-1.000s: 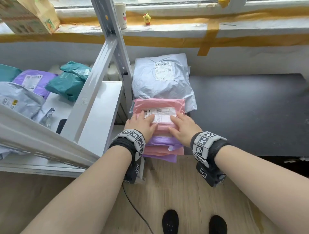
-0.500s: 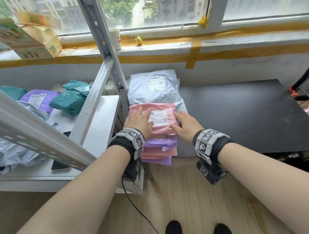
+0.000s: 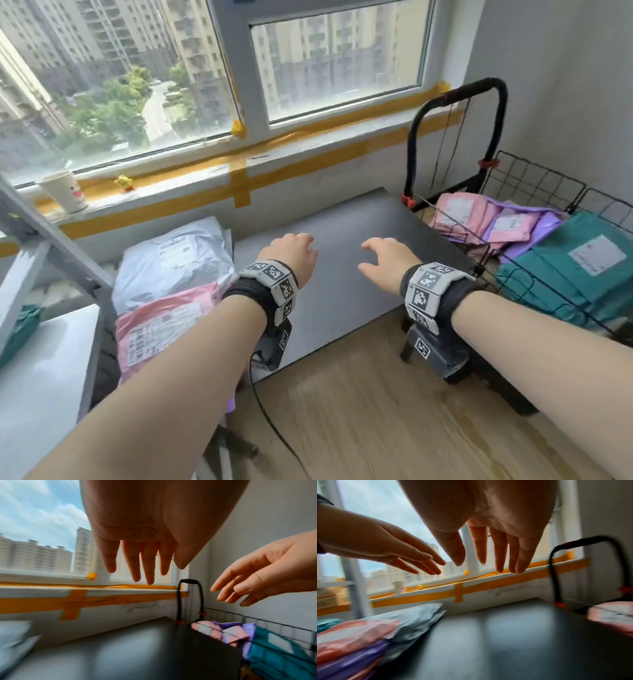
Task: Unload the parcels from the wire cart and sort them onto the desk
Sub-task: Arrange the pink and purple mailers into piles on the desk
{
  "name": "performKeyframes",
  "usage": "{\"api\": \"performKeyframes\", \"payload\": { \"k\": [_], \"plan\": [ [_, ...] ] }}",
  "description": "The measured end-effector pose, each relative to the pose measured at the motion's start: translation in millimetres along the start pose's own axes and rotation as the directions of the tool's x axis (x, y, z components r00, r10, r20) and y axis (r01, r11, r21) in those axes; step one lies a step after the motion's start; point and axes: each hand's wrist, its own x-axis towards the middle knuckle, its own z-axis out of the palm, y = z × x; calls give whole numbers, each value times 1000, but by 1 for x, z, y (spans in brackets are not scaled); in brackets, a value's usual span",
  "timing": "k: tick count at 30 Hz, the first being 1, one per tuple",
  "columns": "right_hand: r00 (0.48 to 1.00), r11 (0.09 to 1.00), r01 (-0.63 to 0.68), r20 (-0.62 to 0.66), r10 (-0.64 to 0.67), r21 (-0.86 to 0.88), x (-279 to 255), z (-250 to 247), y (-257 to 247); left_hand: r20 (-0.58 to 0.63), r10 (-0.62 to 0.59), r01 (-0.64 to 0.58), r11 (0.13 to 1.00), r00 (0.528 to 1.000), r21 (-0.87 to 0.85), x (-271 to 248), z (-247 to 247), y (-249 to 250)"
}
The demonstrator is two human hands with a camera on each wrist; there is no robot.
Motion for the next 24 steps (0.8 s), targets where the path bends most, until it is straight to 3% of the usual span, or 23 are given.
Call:
{"api": "performKeyframes", "payload": {
  "k": [7,13,18,24],
  "plan": [
    [978,988,-154,-138,154,10,-20,-90,139,-13,232,-232,973,973,-5,55,2,164],
    [940,960,-272,-194,280,69,-40,-139,243,23,340,-340,940,940,-21,86,21,284],
    [903,925,-365,-202,379,102,-44,-165,311,107,372,-369,928,922,-42,115,39,348],
    [881,905,-405,-211,424,130,-11,-184,357,165,394,-397,918,904,-12,165,49,391]
  ]
}}
